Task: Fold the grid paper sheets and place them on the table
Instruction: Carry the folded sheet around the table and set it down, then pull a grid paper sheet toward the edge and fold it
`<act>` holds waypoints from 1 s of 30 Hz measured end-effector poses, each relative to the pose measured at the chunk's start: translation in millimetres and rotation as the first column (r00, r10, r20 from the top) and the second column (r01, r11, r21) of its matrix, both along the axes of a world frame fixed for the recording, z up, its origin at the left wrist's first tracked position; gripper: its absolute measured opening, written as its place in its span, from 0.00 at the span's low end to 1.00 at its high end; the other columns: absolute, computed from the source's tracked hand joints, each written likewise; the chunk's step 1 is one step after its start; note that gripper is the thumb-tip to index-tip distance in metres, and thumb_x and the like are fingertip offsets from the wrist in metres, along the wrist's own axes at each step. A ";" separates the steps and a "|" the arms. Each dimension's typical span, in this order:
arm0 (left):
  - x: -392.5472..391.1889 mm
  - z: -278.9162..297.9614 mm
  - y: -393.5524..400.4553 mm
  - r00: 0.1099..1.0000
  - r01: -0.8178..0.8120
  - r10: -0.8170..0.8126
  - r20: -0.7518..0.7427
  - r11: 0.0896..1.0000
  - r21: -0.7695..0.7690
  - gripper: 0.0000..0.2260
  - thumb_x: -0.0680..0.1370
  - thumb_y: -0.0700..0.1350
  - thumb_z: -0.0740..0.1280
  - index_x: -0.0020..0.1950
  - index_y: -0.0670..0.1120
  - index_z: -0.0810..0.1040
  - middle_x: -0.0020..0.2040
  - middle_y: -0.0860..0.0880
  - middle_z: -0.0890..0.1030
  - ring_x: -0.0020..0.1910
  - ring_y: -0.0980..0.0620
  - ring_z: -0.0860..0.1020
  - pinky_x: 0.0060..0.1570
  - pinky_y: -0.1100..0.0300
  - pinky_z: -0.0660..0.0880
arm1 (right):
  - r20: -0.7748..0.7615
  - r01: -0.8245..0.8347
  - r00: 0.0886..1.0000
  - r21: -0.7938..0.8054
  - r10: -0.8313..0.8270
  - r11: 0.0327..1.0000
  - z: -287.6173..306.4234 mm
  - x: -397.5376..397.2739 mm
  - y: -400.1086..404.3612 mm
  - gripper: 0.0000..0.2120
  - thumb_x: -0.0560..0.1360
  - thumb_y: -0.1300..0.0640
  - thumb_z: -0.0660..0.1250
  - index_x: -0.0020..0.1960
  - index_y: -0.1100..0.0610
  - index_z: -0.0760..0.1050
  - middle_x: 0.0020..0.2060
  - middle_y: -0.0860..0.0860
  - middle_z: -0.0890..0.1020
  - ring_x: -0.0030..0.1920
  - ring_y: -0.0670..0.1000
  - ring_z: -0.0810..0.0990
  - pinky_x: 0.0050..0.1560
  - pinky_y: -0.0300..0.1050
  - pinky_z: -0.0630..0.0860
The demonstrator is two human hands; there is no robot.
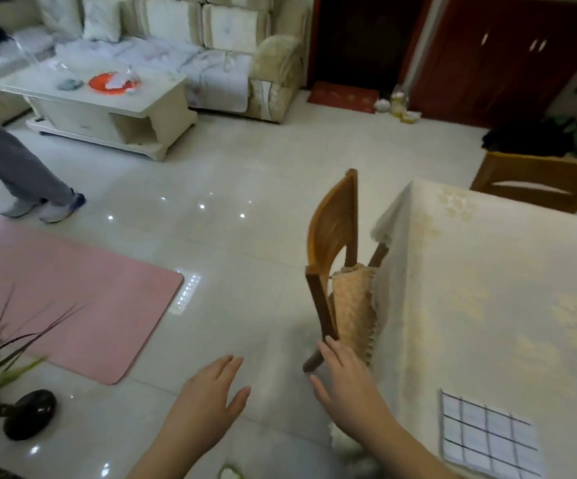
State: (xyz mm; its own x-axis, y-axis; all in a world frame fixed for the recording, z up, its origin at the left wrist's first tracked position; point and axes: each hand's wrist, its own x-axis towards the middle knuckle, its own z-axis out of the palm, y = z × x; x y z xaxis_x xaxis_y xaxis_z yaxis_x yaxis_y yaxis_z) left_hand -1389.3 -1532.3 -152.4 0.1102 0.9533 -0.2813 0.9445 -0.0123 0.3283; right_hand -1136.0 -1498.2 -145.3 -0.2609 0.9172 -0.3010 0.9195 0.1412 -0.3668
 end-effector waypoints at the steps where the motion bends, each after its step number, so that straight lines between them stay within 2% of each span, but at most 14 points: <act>1: -18.0 3.4 1.3 1.000 -0.002 0.002 0.002 1.000 0.009 0.31 0.74 0.65 0.51 0.67 0.49 0.78 0.64 0.49 0.80 0.60 0.51 0.80 0.55 0.54 0.78 | 0.031 -0.018 0.999 0.007 0.018 1.000 0.7 -18.2 2.7 0.31 0.79 0.40 0.51 0.79 0.49 0.52 0.77 0.47 0.57 0.77 0.49 0.54 0.75 0.44 0.50; 2: -34.2 5.8 2.4 1.000 -0.010 0.011 -0.013 1.000 0.026 0.29 0.75 0.64 0.53 0.65 0.49 0.79 0.61 0.50 0.81 0.58 0.51 0.81 0.52 0.53 0.80 | 0.051 -0.035 0.998 0.014 0.035 0.999 1.8 -35.7 5.6 0.32 0.78 0.38 0.48 0.79 0.49 0.52 0.77 0.48 0.58 0.77 0.50 0.55 0.75 0.45 0.51; 4: -61.2 14.1 2.7 0.999 -0.015 0.016 -0.037 1.000 0.014 0.29 0.75 0.65 0.54 0.67 0.50 0.77 0.64 0.51 0.79 0.61 0.50 0.79 0.55 0.52 0.79 | 0.085 -0.074 0.994 0.040 0.070 0.997 5.0 -67.6 10.8 0.36 0.74 0.36 0.41 0.79 0.49 0.53 0.77 0.49 0.59 0.77 0.52 0.55 0.76 0.47 0.49; 6: -84.8 20.1 2.0 0.998 -0.034 0.037 -0.053 0.997 0.070 0.29 0.74 0.65 0.55 0.67 0.50 0.77 0.64 0.50 0.79 0.60 0.50 0.80 0.55 0.51 0.79 | 0.109 -0.100 0.990 0.054 0.094 0.994 10.0 -93.3 15.9 0.37 0.74 0.36 0.39 0.79 0.49 0.49 0.78 0.49 0.56 0.78 0.51 0.50 0.76 0.48 0.44; 9: -109.8 23.6 0.0 0.995 -0.052 0.056 -0.085 0.997 0.049 0.28 0.74 0.64 0.57 0.64 0.48 0.79 0.61 0.49 0.81 0.58 0.49 0.81 0.52 0.50 0.79 | 0.133 -0.128 0.984 0.082 0.117 0.988 18.1 -118.2 21.8 0.41 0.69 0.34 0.32 0.79 0.48 0.45 0.79 0.48 0.52 0.79 0.50 0.46 0.75 0.47 0.40; 12: -129.3 21.6 0.9 0.989 -0.070 0.069 -0.130 0.998 0.004 0.28 0.75 0.65 0.55 0.65 0.49 0.78 0.62 0.50 0.81 0.58 0.49 0.80 0.54 0.49 0.79 | 0.157 -0.157 0.977 0.071 0.144 0.985 18.2 -137.2 29.7 0.42 0.69 0.34 0.30 0.79 0.48 0.45 0.79 0.49 0.50 0.79 0.51 0.45 0.74 0.47 0.39; 16: -140.6 19.1 16.5 0.984 -0.084 0.085 -0.155 0.996 0.016 0.30 0.76 0.66 0.51 0.68 0.50 0.76 0.64 0.49 0.79 0.62 0.49 0.78 0.59 0.47 0.76 | 0.193 -0.187 0.966 0.057 0.172 0.981 15.2 -155.0 46.9 0.41 0.70 0.34 0.30 0.79 0.48 0.46 0.79 0.50 0.52 0.79 0.52 0.47 0.74 0.48 0.39; 20: -137.6 19.7 49.1 0.982 -0.045 0.048 -0.183 0.999 0.020 0.37 0.74 0.67 0.40 0.76 0.52 0.65 0.75 0.51 0.68 0.73 0.49 0.67 0.72 0.47 0.62 | 0.164 -0.153 0.976 0.032 0.146 0.988 17.7 -169.8 72.9 0.31 0.81 0.37 0.44 0.79 0.48 0.46 0.79 0.49 0.50 0.79 0.52 0.46 0.73 0.47 0.39; 22: -136.5 17.8 72.2 0.979 -0.024 0.030 -0.202 0.999 0.032 0.36 0.75 0.67 0.43 0.74 0.50 0.69 0.72 0.49 0.72 0.71 0.48 0.70 0.70 0.45 0.65 | 0.151 -0.125 0.981 0.028 0.120 0.992 19.0 -173.0 88.2 0.30 0.81 0.38 0.46 0.79 0.47 0.46 0.80 0.48 0.49 0.79 0.52 0.46 0.74 0.47 0.40; 25: -133.8 11.4 115.4 0.975 0.028 -0.021 -0.222 0.999 0.029 0.30 0.76 0.65 0.51 0.66 0.48 0.78 0.63 0.48 0.80 0.62 0.47 0.79 0.60 0.43 0.75 | 0.126 -0.077 0.989 0.033 0.073 0.996 15.2 -172.6 118.9 0.29 0.81 0.38 0.44 0.79 0.47 0.46 0.79 0.48 0.50 0.79 0.51 0.47 0.71 0.45 0.38; 27: -130.4 9.5 147.6 0.973 0.049 -0.043 -0.225 0.999 0.022 0.32 0.79 0.66 0.45 0.67 0.48 0.77 0.65 0.48 0.79 0.64 0.47 0.77 0.62 0.43 0.73 | 0.124 -0.058 0.991 0.035 0.053 0.998 10.5 -170.0 145.5 0.31 0.80 0.36 0.40 0.79 0.47 0.47 0.79 0.48 0.51 0.79 0.52 0.48 0.70 0.45 0.37; 30: -121.7 9.8 197.5 0.969 0.109 -0.100 -0.227 0.994 0.027 0.46 0.72 0.71 0.28 0.76 0.50 0.65 0.75 0.49 0.67 0.74 0.48 0.65 0.73 0.44 0.59 | 0.106 -0.010 0.994 0.036 0.006 0.999 7.4 -163.9 186.6 0.41 0.70 0.34 0.27 0.79 0.46 0.47 0.79 0.48 0.51 0.79 0.52 0.48 0.73 0.47 0.39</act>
